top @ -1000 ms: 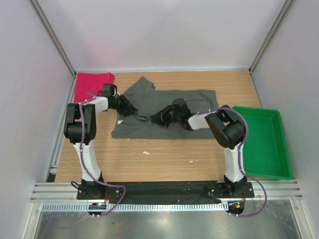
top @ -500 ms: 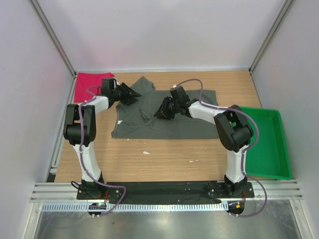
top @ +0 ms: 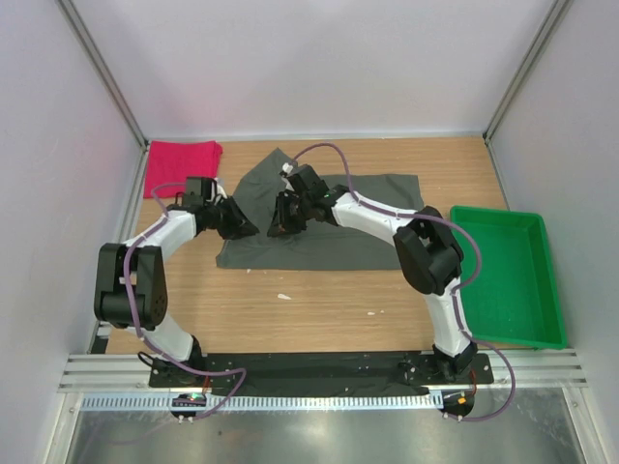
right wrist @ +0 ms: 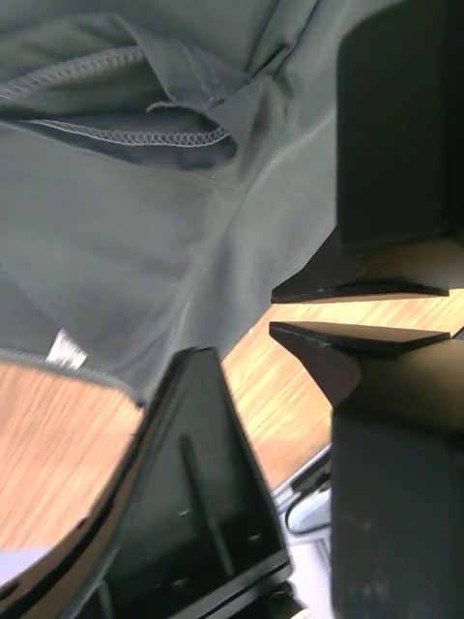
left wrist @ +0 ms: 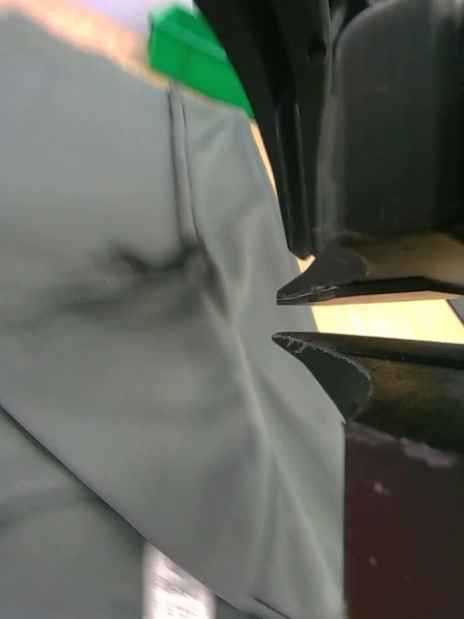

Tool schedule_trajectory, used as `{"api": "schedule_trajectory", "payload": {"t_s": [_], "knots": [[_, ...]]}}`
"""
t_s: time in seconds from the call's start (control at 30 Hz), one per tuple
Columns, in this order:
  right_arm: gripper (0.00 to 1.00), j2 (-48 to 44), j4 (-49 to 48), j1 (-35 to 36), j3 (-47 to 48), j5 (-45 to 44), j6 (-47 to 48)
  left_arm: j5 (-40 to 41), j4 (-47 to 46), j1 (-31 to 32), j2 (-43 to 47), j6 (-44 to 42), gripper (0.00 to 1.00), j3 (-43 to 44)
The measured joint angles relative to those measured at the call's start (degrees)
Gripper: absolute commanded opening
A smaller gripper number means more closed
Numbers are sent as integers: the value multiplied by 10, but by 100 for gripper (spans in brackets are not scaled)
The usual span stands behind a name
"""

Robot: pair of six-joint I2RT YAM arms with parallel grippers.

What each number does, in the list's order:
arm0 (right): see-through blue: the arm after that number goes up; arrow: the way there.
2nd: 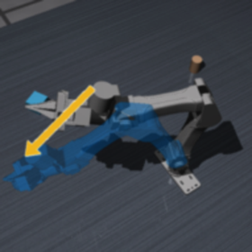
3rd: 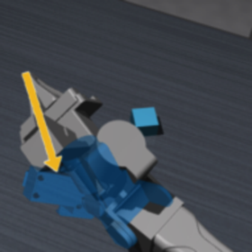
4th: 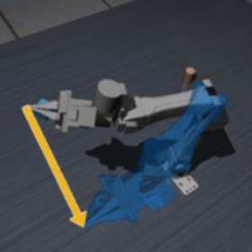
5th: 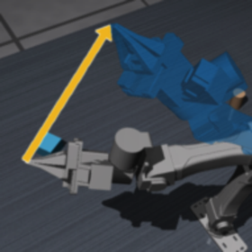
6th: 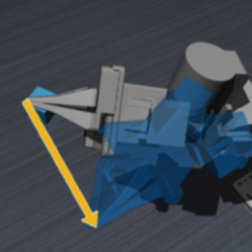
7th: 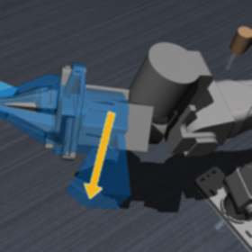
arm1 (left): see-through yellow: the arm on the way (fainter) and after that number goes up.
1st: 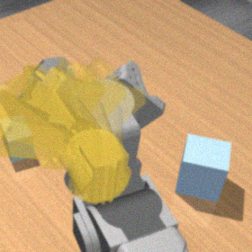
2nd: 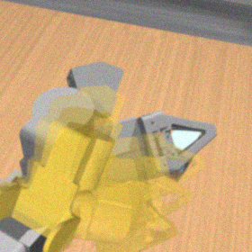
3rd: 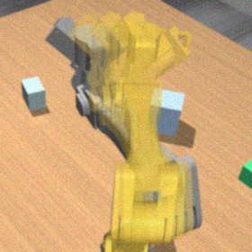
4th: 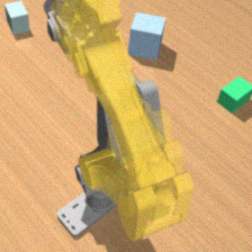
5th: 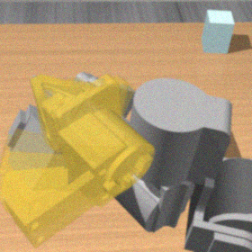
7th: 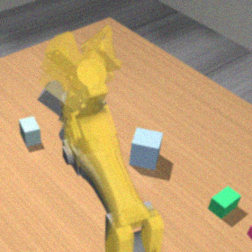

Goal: Fold and stack the t-shirts
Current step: Fold the tshirt

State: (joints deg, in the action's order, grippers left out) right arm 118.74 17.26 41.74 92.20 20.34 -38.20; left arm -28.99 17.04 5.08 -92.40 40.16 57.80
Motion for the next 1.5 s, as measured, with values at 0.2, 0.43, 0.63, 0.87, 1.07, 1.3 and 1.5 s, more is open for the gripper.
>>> {"api": "schedule_trajectory", "payload": {"t_s": [0.2,0.43,0.63,0.87,1.07,1.3,1.5], "knots": [[10,61,23,7,15,2,7,19,14,0,-30,1,10,-30],[9,84,41,-7,26,-10,16,46,13,-6,-33,1,8,-60],[9,86,43,-36,33,-18,24,62,15,-12,-42,-1,6,-74],[11,141,66,-82,103,-9,42,72,24,-12,-39,-9,9,-74],[15,144,120,-110,162,-26,58,80,60,-12,32,-20,25,-74],[32,76,177,-124,135,-54,86,62,50,-12,53,-17,24,-36],[56,-51,235,-121,-4,-120,162,58,37,-12,-30,-23,27,-27]]}}
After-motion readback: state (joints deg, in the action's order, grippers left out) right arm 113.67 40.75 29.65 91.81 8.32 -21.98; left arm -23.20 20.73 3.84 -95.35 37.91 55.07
